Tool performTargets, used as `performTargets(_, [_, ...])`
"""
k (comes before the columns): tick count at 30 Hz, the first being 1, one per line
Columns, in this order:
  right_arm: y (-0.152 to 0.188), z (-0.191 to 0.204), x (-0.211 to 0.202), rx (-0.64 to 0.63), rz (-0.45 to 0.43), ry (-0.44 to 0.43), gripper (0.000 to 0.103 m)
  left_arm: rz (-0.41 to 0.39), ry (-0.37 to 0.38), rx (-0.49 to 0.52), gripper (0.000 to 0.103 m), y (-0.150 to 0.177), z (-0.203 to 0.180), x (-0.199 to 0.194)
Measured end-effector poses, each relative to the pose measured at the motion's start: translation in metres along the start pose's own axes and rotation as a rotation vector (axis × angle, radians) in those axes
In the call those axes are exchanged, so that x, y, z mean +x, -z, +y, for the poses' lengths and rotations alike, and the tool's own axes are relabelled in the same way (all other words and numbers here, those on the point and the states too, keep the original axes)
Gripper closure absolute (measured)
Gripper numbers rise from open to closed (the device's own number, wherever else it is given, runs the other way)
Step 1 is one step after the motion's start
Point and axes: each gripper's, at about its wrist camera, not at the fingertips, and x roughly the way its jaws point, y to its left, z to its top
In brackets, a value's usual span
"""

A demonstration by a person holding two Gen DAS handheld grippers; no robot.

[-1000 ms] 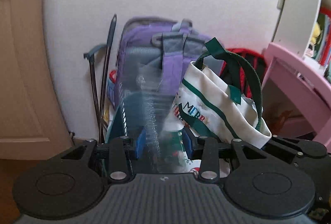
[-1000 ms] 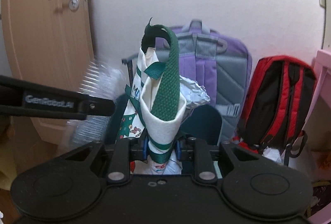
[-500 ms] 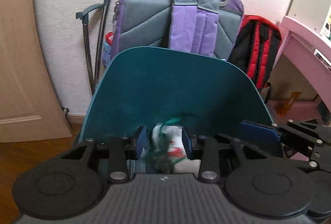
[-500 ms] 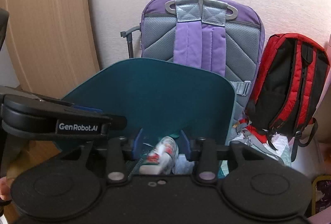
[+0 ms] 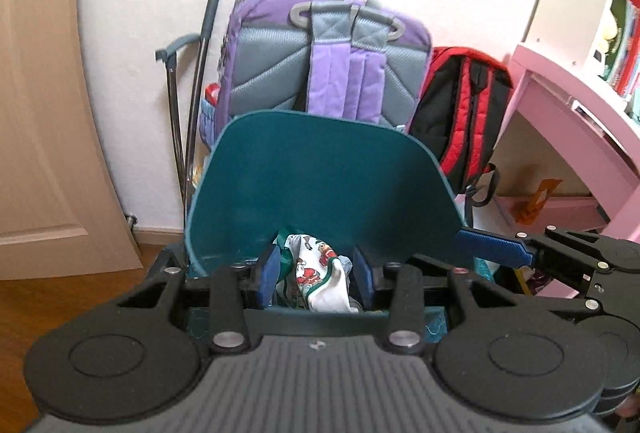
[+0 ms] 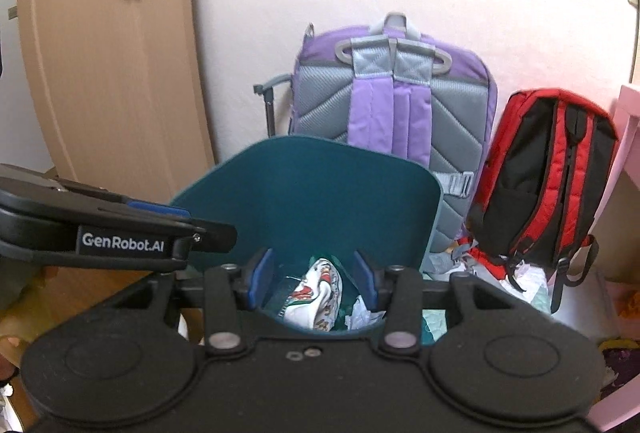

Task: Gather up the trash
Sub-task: 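Move both tools back down to the trash pile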

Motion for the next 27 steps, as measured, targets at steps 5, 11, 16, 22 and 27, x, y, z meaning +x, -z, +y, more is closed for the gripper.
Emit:
performTargets(5, [0.0,0.01,-0.032,-0.009,-0.032,-0.016,0.054,-0.031,-0.004,0.005,0.062,0.006,-0.005,-0.04])
performTargets(11, [0.006,0.024,-0.066,-0.023,-0.05,-0.051,0.051,-0.055,-0.008,0.01,0.054,0.022,-0.007,-0.082])
performTargets(16, [0.019,0.037,-0.084,-0.035,-0.048,-0.091,0.05,-0.064,0.0,0.016,0.048,0.041,-0.004,-0.107])
performTargets(22, [0.044,0.052,-0.088,-0.042,-0.008,-0.145,0.049,-0.044,-0.003,0.03,0.036,0.074,0.007,-0.124])
performTargets(27, [0.069,0.062,-0.076,-0.014,0.048,-0.193,0.048,-0.031,-0.008,0.009,0.02,0.106,0.027,-0.128])
